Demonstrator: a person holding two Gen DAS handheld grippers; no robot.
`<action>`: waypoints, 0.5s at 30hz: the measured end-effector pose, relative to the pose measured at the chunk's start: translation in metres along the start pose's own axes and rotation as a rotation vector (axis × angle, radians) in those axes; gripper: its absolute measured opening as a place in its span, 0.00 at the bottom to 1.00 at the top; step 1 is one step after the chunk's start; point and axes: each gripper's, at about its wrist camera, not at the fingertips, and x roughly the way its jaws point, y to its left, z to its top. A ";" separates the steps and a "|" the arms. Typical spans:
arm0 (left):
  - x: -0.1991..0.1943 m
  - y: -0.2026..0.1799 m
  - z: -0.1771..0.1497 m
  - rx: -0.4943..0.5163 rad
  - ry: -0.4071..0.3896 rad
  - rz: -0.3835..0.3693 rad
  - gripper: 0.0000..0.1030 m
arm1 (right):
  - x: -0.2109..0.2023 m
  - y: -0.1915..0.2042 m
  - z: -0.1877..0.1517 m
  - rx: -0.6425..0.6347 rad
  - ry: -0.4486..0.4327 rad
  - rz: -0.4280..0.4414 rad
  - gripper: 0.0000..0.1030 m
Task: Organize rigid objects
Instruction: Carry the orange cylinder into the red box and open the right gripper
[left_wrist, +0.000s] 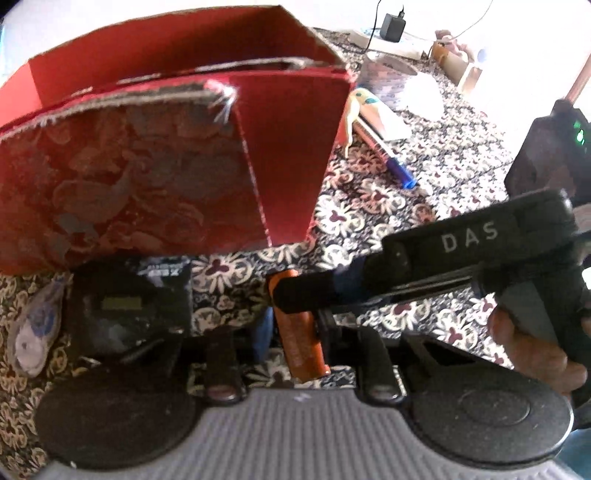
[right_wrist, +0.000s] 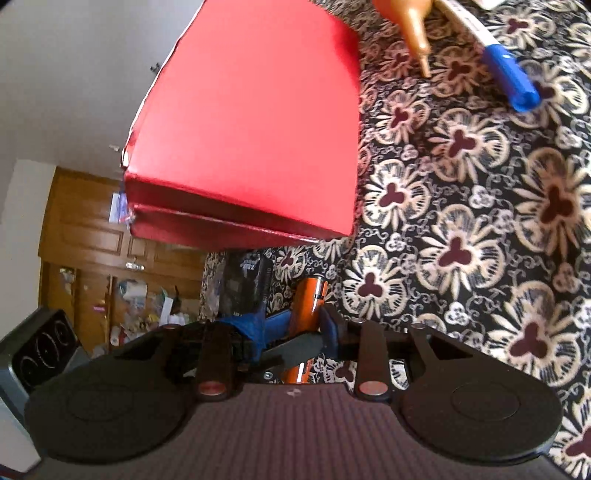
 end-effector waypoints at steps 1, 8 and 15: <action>-0.001 -0.001 0.002 -0.001 -0.007 -0.004 0.17 | -0.003 -0.002 0.000 0.010 -0.007 0.002 0.16; 0.005 -0.014 0.010 0.028 -0.006 -0.067 0.16 | -0.031 -0.022 -0.003 0.098 -0.067 0.034 0.12; -0.010 -0.035 0.029 0.078 -0.064 -0.122 0.16 | -0.079 -0.009 0.000 0.064 -0.181 0.026 0.08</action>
